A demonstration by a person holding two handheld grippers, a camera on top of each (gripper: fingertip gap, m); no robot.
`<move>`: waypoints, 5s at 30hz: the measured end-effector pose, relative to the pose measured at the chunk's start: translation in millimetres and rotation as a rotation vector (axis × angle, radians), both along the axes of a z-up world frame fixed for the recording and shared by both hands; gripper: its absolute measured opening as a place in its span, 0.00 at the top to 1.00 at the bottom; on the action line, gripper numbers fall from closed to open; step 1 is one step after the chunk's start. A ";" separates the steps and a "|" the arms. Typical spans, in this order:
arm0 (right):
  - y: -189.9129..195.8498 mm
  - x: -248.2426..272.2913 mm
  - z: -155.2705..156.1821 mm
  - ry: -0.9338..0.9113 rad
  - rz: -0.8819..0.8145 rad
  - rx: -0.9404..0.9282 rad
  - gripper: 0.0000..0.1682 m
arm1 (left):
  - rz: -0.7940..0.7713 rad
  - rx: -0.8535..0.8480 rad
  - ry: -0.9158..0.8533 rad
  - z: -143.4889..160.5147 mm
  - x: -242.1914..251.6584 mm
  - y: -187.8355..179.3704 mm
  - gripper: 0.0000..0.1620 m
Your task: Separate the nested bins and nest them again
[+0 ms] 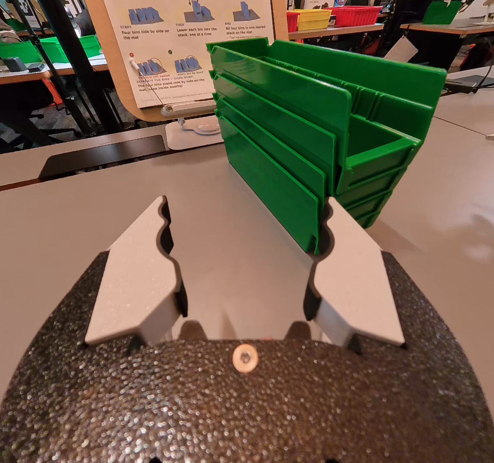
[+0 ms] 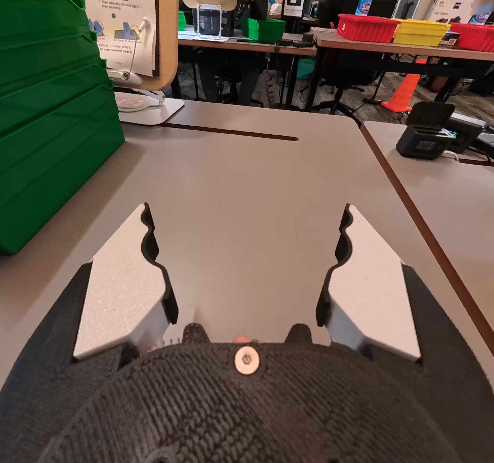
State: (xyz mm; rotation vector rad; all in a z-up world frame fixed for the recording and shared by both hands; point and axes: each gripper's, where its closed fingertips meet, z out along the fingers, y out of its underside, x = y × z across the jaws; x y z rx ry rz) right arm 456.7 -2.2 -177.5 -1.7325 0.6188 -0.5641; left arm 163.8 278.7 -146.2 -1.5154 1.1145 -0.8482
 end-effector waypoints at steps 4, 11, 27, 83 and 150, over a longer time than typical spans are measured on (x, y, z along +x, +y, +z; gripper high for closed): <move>8.3 2.0 -2.5 0.008 0.014 -0.009 0.19 | 0.006 0.019 -0.004 8.6 -3.3 2.4 0.32; 22.7 -6.0 -2.7 -0.002 0.039 -0.038 0.19 | 0.035 -0.033 0.013 11.3 -5.5 8.2 0.32; 3.7 -3.1 8.4 -0.013 -0.004 -0.018 0.19 | -0.066 -0.091 -0.089 60.5 41.3 -7.7 0.32; 32.1 -9.6 -4.1 -0.002 0.010 -0.027 0.11 | -0.114 -0.288 0.422 107.6 172.5 18.5 0.21; 35.3 -26.9 3.1 0.020 0.097 -0.034 0.13 | 0.230 -0.608 1.254 16.8 167.4 2.1 0.34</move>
